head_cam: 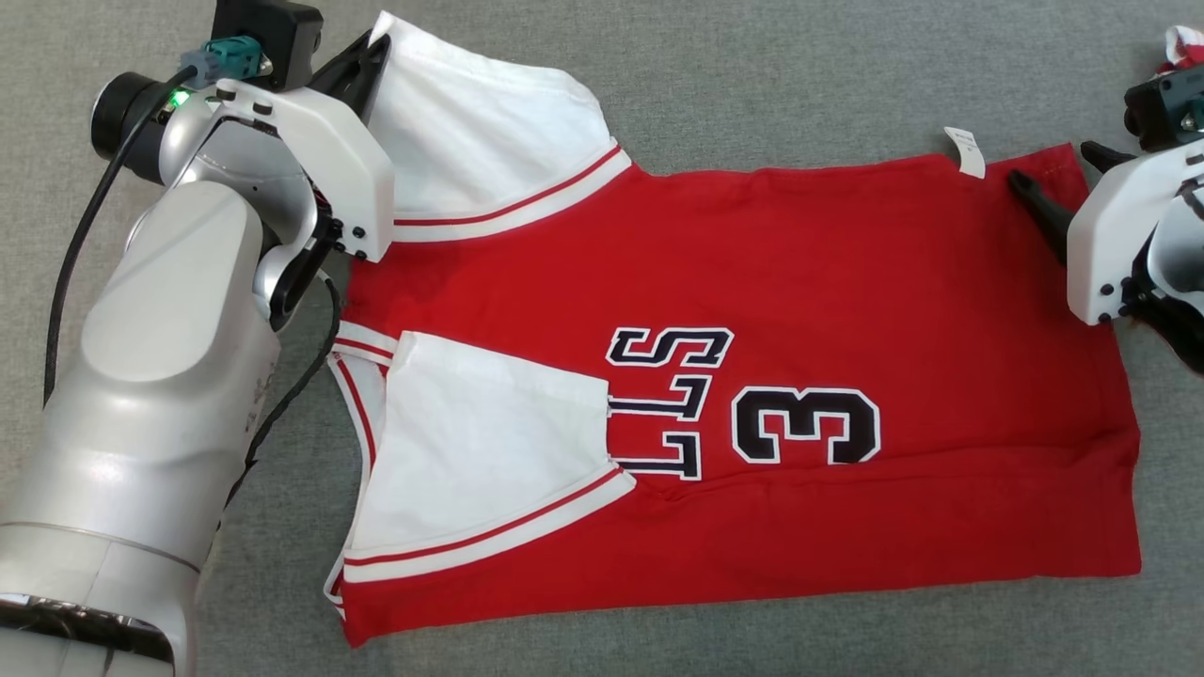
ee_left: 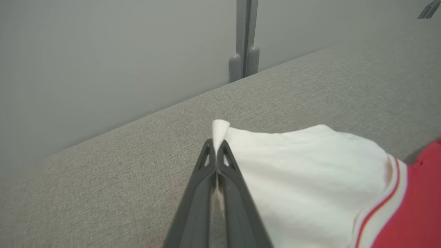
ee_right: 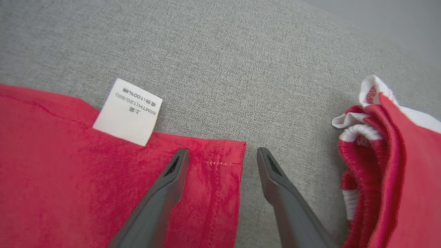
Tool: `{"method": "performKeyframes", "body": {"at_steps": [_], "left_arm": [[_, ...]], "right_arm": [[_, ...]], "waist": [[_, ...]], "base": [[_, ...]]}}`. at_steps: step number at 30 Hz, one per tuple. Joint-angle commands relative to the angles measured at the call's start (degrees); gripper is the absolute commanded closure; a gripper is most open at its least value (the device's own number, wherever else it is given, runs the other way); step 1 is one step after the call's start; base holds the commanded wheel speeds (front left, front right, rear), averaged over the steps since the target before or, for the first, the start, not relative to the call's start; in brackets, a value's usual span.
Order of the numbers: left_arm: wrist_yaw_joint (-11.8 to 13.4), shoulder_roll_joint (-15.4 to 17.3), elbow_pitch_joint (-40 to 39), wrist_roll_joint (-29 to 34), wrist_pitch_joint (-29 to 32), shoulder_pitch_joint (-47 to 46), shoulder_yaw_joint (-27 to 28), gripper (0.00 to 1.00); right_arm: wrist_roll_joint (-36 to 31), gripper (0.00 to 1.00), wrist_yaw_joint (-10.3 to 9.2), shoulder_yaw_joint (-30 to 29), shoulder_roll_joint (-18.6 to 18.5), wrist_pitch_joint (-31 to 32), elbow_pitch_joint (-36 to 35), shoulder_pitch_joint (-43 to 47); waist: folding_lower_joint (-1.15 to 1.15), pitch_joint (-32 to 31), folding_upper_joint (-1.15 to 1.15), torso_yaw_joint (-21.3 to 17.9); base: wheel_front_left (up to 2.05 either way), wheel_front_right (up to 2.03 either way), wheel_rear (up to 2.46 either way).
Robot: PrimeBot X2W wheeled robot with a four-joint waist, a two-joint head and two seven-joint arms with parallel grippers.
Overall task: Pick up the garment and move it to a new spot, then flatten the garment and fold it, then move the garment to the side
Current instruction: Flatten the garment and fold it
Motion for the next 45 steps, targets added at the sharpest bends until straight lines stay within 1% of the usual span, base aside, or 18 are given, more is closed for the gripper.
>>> {"method": "performKeyframes", "body": {"at_steps": [1,2,3,4,5,6,8,9,14,15,16,19,23,29,32,37,40,45], "left_arm": [[0.3,0.5,-0.5,-0.2,0.1,0.3,0.2,1.0],[0.4,0.7,-0.8,-0.3,0.1,0.4,0.3,1.0],[0.5,0.8,-1.1,-0.4,0.1,0.6,0.3,1.0],[0.6,0.9,-1.4,-0.5,0.2,0.9,0.3,1.0],[0.8,1.0,-1.7,-0.6,0.3,1.1,0.3,1.0],[0.8,1.2,-2.0,-0.7,0.3,1.3,0.4,1.0],[1.0,1.5,-2.5,-1.0,0.3,1.6,0.5,1.0],[1.1,1.7,-2.9,-1.2,0.3,1.7,0.6,1.0],[1.5,2.7,-4.7,-2.0,-0.7,3.2,1.3,1.0],[1.5,2.7,-4.7,-2.0,-0.7,3.2,1.3,1.0],[1.7,3.1,-5.7,-2.3,-1.2,4.1,1.6,1.0],[1.9,3.4,-6.9,-2.8,-1.7,5.3,1.9,1.0],[2.2,4.1,-10.4,-3.5,-3.4,8.2,2.5,1.0],[3.7,6.2,-17.7,-4.3,-5.6,15.3,3.3,1.0],[5.0,7.4,-22.2,-4.7,-6.2,20.1,3.8,1.0],[7.7,8.9,-30.8,-5.6,-6.8,28.9,4.6,1.0],[10.1,9.3,-37.5,-6.3,-7.1,36.7,4.9,1.0],[12.9,9.0,-43.7,-7.4,-7.1,45.8,4.6,1.0]], "right_arm": [[1.0,0.0,0.01,0.7,-0.3,0.4,0.7,-0.3],[2.0,0.0,0.01,1.3,-0.4,0.3,1.0,-0.5],[2.8,0.11,0.01,1.8,-0.6,0.2,1.3,-0.8],[3.4,0.29,0.01,2.4,-0.7,-0.1,1.7,-1.1],[3.9,0.51,0.0,2.9,-0.8,-0.3,2.0,-1.3],[4.5,0.6,0.0,3.4,-1.0,-0.7,2.4,-1.5],[5.6,0.93,0.0,4.5,-1.2,-1.2,3.0,-1.9],[6.1,1.0,0.0,5.0,-1.3,-1.5,3.2,-2.0],[8.0,1.0,0.0,6.2,-1.4,-5.6,4.5,-2.6],[8.0,1.0,0.0,6.2,-1.4,-5.6,4.5,-2.6],[9.0,1.0,0.0,6.3,-1.4,-7.6,4.8,-2.5],[10.2,1.0,0.0,6.6,-1.6,-9.5,4.6,-1.7],[12.2,1.0,0.0,8.0,-2.8,-13.0,2.7,0.3],[15.2,1.0,0.0,8.8,-5.2,-18.3,-1.0,4.5],[15.5,1.0,0.0,9.5,-6.8,-20.2,-3.3,7.1],[16.9,1.0,0.0,8.4,-8.7,-23.3,-7.3,12.4],[17.3,1.0,0.0,6.3,-9.9,-25.2,-10.4,18.1],[16.6,1.0,0.01,2.7,-10.1,-26.8,-13.9,26.3]], "waist": [[0.0,0.1,0.0,0.2],[0.0,0.2,0.0,0.3],[0.0,0.3,0.0,0.3],[0.0,0.3,0.0,0.4],[0.0,0.3,0.0,0.4],[0.0,0.3,0.0,0.5],[0.0,0.2,0.0,0.4],[0.0,0.1,0.0,0.3],[0.0,-0.7,0.0,-0.1],[0.0,-0.7,0.0,-0.1],[0.0,-1.3,0.0,-0.3],[0.0,-2.0,0.0,-0.4],[0.0,-3.6,0.0,-0.6],[0.0,-6.5,0.0,-1.1],[0.0,-8.2,0.0,-1.3],[0.0,-11.1,0.0,-1.3],[0.0,-12.9,0.0,-1.0],[0.0,-14.3,0.0,-0.5]], "base": [[0.0,0.0,0.0],[0.0,0.0,0.0],[0.0,0.0,0.0],[0.0,0.0,0.0],[0.0,0.0,0.0],[0.0,0.0,0.0],[0.0,0.0,0.0],[0.0,0.0,0.0],[0.0,0.0,0.0],[0.0,0.0,0.0],[0.0,0.0,0.0],[0.0,0.0,0.0],[0.0,0.0,0.0],[0.0,0.0,0.0],[0.0,0.0,0.0],[0.0,0.0,0.0],[0.0,0.0,0.0],[0.0,0.0,0.0]]}}
